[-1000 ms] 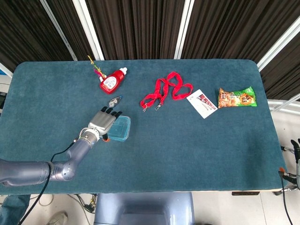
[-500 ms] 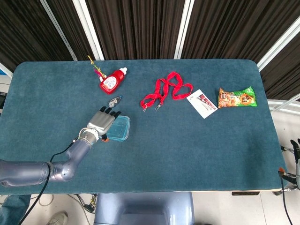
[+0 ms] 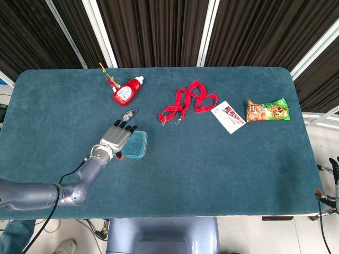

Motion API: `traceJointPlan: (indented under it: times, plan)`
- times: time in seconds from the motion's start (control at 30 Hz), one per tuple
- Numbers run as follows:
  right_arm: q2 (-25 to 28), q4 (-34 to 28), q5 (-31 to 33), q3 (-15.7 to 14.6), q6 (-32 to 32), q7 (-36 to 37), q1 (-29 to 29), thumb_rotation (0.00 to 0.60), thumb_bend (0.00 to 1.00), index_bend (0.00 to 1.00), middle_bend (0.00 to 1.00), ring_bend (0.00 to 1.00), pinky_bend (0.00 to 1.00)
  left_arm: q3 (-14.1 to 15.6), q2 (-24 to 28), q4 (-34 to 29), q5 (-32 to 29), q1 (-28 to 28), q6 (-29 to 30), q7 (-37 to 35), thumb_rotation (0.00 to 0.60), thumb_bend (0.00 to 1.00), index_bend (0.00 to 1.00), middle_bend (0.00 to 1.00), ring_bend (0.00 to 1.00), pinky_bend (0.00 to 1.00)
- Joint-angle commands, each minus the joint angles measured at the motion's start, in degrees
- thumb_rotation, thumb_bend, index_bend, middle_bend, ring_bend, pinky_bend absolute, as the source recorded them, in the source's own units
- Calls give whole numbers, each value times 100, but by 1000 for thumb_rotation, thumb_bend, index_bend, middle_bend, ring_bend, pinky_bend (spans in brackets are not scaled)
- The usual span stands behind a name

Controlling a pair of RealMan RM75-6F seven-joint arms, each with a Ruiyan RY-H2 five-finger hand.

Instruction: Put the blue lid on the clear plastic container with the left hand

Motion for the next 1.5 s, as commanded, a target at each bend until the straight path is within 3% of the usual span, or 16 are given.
traceJointPlan:
  times: [0.03, 0.93, 1.5]
  plan:
    - [-1, 0, 1, 1, -1, 2, 0, 600, 312, 72, 51, 42, 0, -7, -7, -34, -33, -2, 55, 46, 600, 236, 0, 239, 0, 0]
    - [-2, 25, 24, 6, -30, 22, 5, 600, 312, 71, 51, 42, 0, -131, -189, -200, -628, -53, 607, 556, 600, 223, 0, 237, 0, 0]
    - [5, 33, 36, 9, -40, 38, 3, 600, 312, 72, 51, 42, 0, -251, -218, -225, -719, 4, 641, 725, 600, 221, 0, 234, 0, 0]
